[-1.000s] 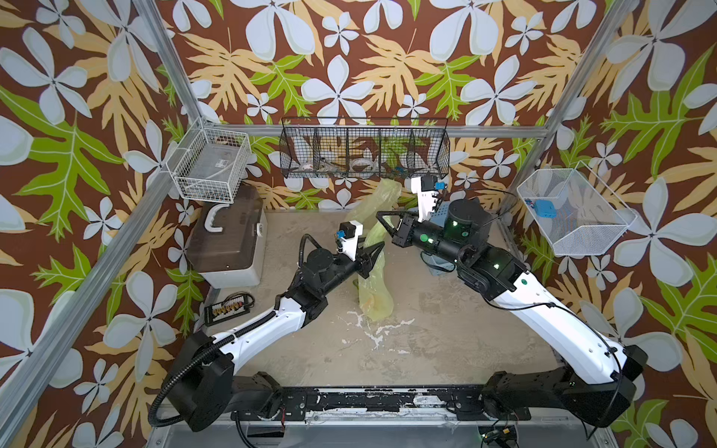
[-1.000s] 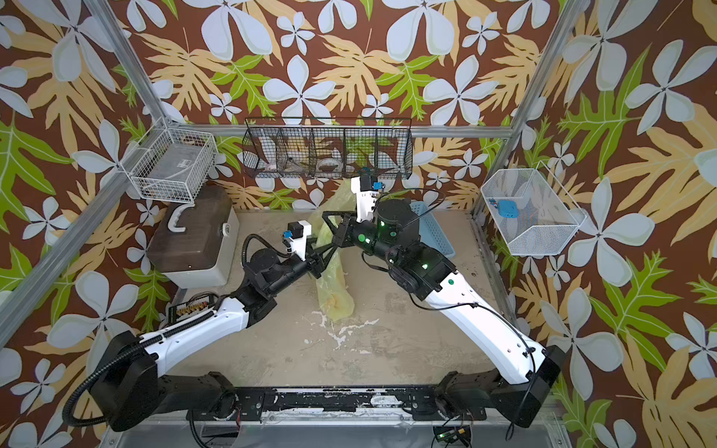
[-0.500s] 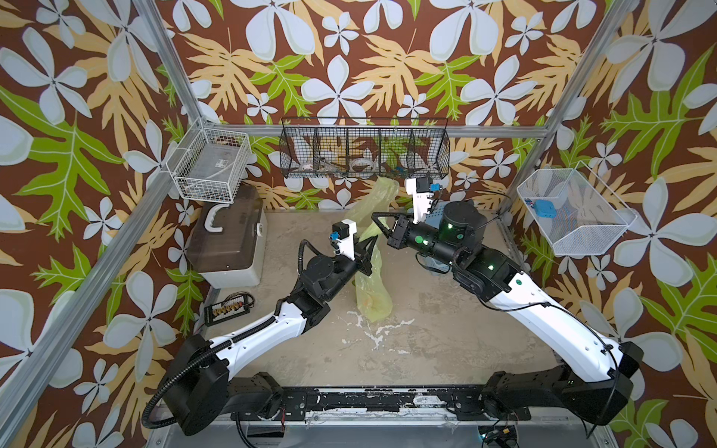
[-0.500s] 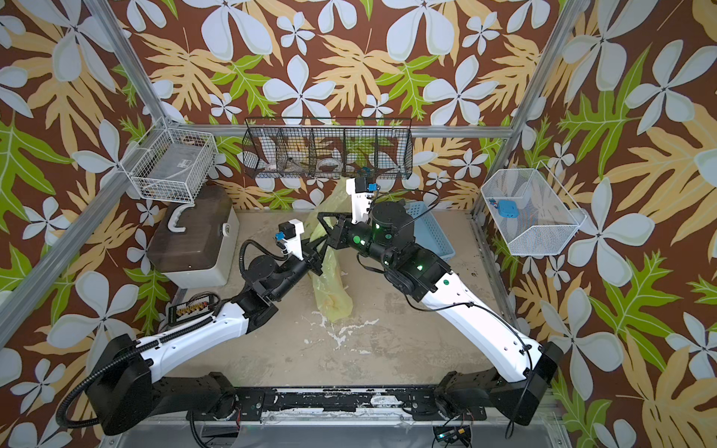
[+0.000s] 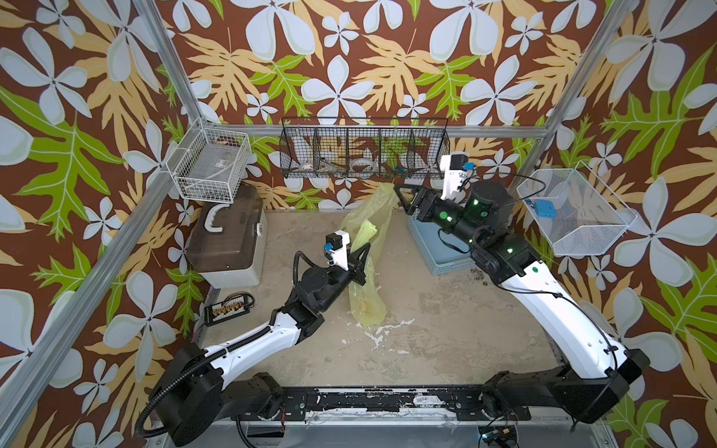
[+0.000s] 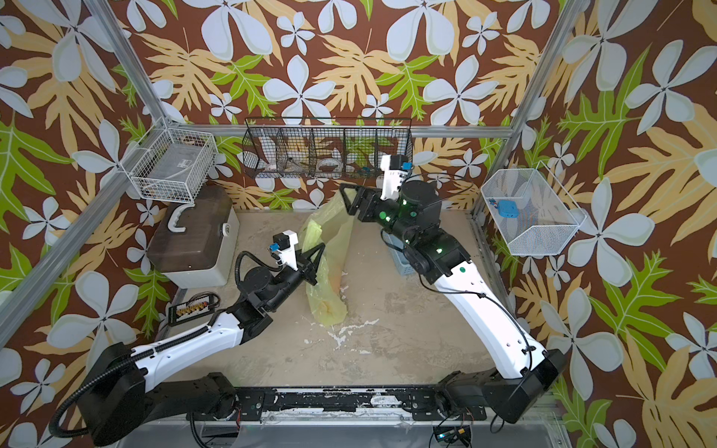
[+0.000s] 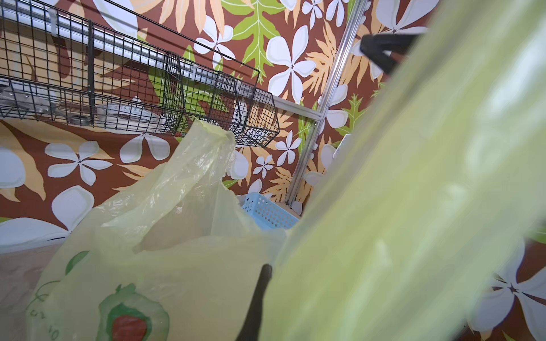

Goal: Place the oranges into plastic bags & tie knots
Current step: Adjust the plastic bag at the center of the board.

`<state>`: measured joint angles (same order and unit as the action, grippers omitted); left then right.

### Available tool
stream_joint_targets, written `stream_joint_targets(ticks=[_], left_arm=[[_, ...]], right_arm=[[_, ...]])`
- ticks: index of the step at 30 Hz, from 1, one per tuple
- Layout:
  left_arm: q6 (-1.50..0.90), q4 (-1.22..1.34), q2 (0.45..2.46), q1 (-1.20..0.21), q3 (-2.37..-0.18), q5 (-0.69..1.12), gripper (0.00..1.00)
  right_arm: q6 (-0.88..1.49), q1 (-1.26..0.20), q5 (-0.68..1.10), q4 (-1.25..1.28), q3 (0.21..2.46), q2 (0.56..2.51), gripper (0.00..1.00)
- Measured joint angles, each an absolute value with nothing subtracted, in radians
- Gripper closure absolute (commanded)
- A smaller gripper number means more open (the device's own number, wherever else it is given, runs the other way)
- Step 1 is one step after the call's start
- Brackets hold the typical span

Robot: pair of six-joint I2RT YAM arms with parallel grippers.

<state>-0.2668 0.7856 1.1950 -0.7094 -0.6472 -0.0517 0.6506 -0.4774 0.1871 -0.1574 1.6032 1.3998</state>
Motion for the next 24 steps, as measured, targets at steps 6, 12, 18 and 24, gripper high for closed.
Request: stream_joint_targets(ticks=[6, 12, 18, 24], left_arm=[[-0.271, 0.786, 1.121, -0.709, -0.551, 0.013, 1.0], [-0.286, 0.781, 1.087, -0.709, -0.528, 0.048, 1.0], [-0.297, 0.777, 1.074, -0.709, -0.522, 0.067, 1.0], [-0.308, 0.778, 1.08, -0.709, -0.523, 0.085, 1.0]], right_arm=[[0.591, -0.362, 0.213, -0.241, 1.608, 1.594, 0.0], [0.575, -0.365, 0.31, -0.246, 1.677, 1.739, 0.0], [0.559, -0.416, 0.313, -0.247, 1.708, 1.763, 0.0], [0.487, -0.445, 0.219, -0.291, 1.806, 1.807, 0.0]])
